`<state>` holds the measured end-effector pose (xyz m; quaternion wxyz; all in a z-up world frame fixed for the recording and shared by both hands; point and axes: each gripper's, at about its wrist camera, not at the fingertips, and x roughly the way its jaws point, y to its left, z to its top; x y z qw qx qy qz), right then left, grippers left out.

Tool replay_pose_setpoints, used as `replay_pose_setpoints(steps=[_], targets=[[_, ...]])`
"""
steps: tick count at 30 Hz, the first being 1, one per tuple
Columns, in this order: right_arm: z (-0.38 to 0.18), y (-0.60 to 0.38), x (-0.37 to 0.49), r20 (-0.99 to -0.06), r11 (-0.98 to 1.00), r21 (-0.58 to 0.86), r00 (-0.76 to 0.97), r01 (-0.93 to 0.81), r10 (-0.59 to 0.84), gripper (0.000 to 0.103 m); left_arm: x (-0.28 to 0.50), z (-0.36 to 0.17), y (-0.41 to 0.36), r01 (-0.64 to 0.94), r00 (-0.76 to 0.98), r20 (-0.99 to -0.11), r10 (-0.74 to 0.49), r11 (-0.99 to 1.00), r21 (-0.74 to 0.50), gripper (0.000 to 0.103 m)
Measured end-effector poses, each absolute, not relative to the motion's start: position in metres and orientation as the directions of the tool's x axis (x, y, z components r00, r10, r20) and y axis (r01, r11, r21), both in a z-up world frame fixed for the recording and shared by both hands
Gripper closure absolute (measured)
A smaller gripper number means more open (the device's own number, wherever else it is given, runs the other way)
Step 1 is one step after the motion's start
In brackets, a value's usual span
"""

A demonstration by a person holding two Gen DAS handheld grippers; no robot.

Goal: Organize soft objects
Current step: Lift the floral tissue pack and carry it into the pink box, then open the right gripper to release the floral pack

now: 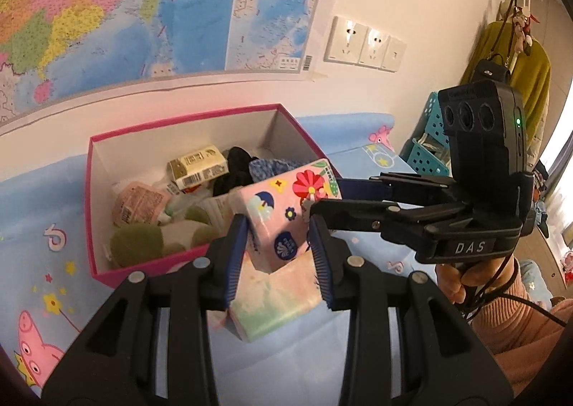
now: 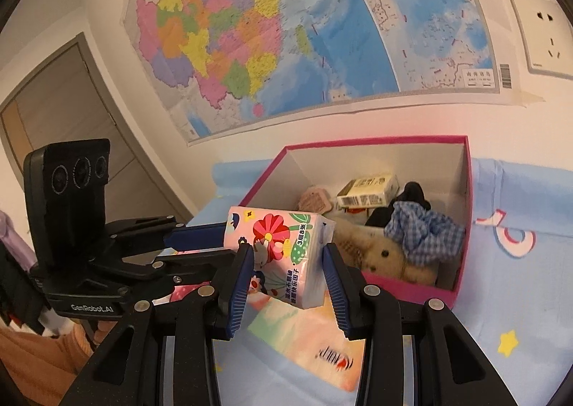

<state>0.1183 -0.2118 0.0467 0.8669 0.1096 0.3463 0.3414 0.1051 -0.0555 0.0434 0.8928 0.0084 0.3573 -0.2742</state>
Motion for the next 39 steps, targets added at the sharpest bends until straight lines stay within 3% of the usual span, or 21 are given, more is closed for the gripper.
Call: replay_pose_setpoints(steps=[39], targets=[[0.023, -0.195, 0.212, -0.588, 0.779, 0.465, 0.511, -0.42, 0.627, 0.062, 0.192, 0.024, -0.042, 0.408, 0.552, -0.701, -0.452, 0.88, -0.245, 0.065]])
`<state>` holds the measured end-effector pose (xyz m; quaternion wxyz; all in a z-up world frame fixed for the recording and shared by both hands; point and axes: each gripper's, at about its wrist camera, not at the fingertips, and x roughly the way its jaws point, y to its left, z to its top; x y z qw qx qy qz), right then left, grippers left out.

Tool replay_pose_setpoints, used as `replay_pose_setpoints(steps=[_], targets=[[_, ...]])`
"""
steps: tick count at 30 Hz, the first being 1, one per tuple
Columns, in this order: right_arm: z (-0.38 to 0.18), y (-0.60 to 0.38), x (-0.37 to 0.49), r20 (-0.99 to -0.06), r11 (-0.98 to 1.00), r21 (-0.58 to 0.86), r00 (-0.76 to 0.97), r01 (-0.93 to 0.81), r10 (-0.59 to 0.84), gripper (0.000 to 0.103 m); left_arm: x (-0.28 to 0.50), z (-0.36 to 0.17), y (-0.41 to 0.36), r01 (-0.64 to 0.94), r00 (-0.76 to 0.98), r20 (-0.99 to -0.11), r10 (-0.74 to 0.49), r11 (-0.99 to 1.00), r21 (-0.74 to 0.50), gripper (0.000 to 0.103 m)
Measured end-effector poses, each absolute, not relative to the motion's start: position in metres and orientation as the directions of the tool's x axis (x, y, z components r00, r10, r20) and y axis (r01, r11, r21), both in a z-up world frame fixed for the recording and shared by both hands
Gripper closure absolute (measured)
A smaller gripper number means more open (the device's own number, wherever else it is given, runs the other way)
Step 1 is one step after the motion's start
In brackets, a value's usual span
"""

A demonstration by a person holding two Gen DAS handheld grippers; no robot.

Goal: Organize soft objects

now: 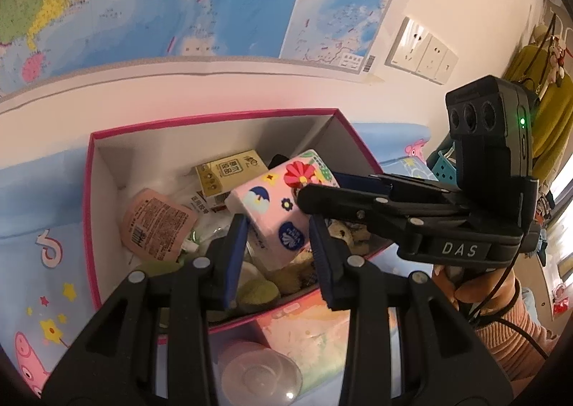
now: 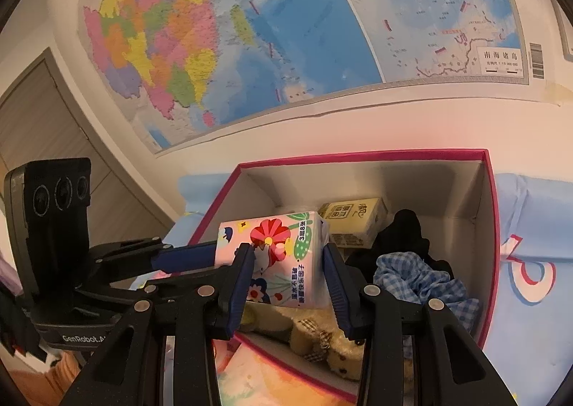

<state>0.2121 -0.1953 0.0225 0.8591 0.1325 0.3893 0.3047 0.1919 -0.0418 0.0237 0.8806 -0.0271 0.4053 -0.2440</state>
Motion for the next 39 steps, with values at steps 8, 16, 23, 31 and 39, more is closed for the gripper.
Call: replay_pose_setpoints(steps=[8, 16, 23, 31, 39], targets=[[0.018, -0.198, 0.207, -0.621, 0.835, 0.411, 0.558, -0.366, 0.551, 0.055, 0.189, 0.018, -0.035, 0.371, 0.562, -0.71, -0.423, 0.897, -0.241, 0.064], [0.037, -0.213, 0.138, -0.573, 0.858, 0.285, 0.641, -0.428, 0.51, 0.029, 0.126, 0.034, -0.008, 0.329, 0.709, -0.606, -0.36, 0.929, -0.167, 0.016], [0.036, -0.215, 0.065, -0.538, 0.899, 0.134, 0.732, -0.416, 0.419, 0.0, 0.066, 0.026, 0.013, 0.234, 0.781, -0.558, -0.281, 0.96, -0.156, 0.0], [0.007, -0.217, 0.026, -0.573, 0.931, 0.103, 0.745, -0.35, 0.343, 0.0, 0.03, -0.015, 0.013, 0.083, 0.758, -0.637, -0.142, 0.989, -0.122, 0.0], [-0.011, -0.212, 0.006, -0.603, 0.933, 0.11, 0.723, -0.343, 0.337, 0.0, 0.005, -0.028, 0.017, 0.015, 0.76, -0.645, -0.077, 0.995, -0.1, 0.0]])
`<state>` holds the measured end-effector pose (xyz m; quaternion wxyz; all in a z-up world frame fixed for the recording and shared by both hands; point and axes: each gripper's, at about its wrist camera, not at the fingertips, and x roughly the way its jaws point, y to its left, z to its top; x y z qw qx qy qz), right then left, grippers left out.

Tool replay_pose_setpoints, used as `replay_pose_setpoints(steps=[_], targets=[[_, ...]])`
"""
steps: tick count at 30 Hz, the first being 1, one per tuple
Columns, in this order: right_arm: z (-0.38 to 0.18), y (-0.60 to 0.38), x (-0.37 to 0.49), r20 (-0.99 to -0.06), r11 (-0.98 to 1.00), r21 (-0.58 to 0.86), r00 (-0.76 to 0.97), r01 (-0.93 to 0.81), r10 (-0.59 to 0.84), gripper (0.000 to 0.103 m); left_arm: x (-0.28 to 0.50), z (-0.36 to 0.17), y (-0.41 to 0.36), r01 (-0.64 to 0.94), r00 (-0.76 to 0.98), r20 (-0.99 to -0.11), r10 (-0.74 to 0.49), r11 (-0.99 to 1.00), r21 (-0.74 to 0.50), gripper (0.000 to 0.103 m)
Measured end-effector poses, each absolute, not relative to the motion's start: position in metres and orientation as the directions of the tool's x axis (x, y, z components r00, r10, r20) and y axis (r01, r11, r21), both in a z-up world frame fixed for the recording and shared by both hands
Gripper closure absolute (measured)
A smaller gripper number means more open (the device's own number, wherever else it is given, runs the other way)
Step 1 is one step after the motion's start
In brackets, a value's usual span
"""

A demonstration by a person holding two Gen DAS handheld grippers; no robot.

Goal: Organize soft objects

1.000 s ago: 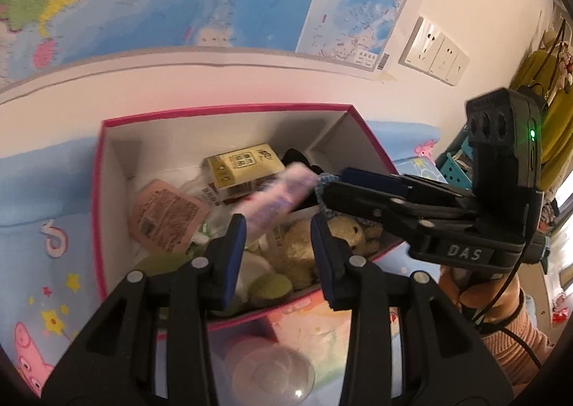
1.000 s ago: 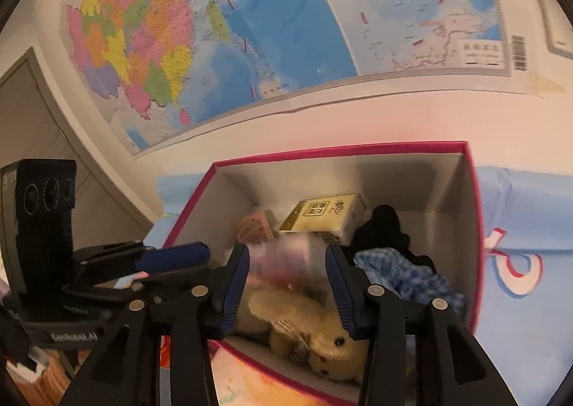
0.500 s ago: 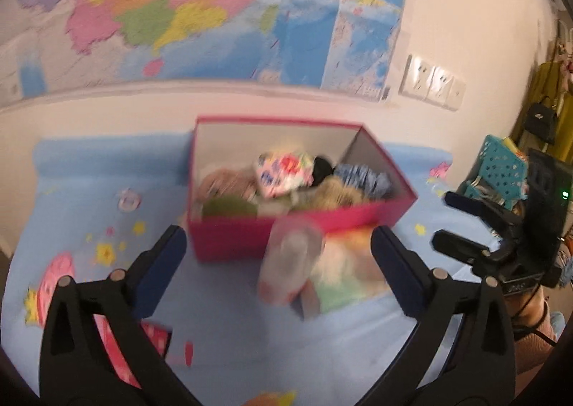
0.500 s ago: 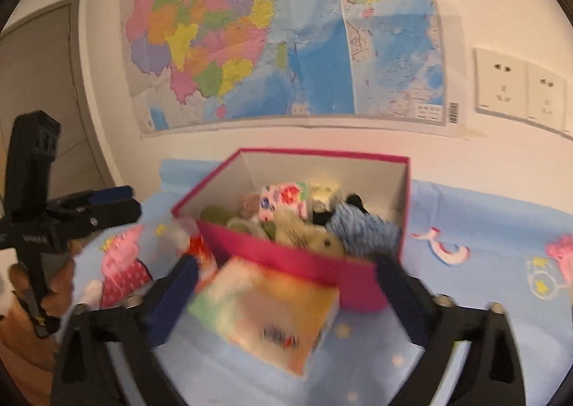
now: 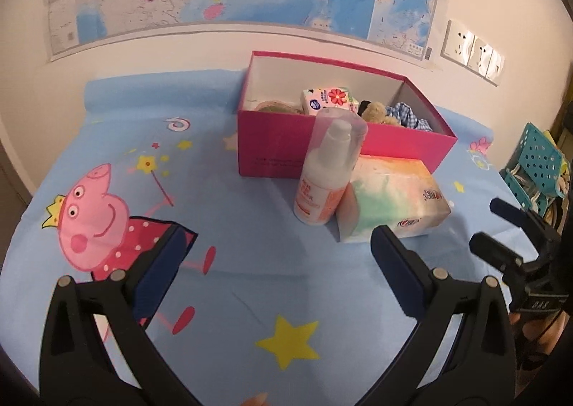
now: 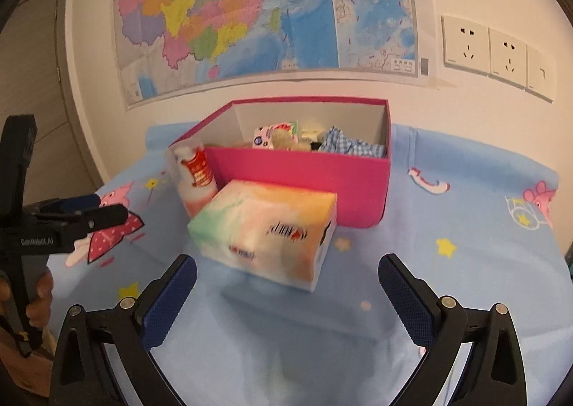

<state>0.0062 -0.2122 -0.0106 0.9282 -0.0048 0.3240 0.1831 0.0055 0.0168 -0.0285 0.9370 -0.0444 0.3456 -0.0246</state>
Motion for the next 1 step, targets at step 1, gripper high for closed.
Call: replay_pose_setpoints(steps=[1], targets=[[-0.0115, -0.2129, 0.0051, -0.607, 0.932, 0.117, 0.718, -0.343, 0.341, 0.0, 0.004, -0.029, 0.0167, 0.012, 0.759, -0.646, -0.075, 0.995, -0.1, 0.0]])
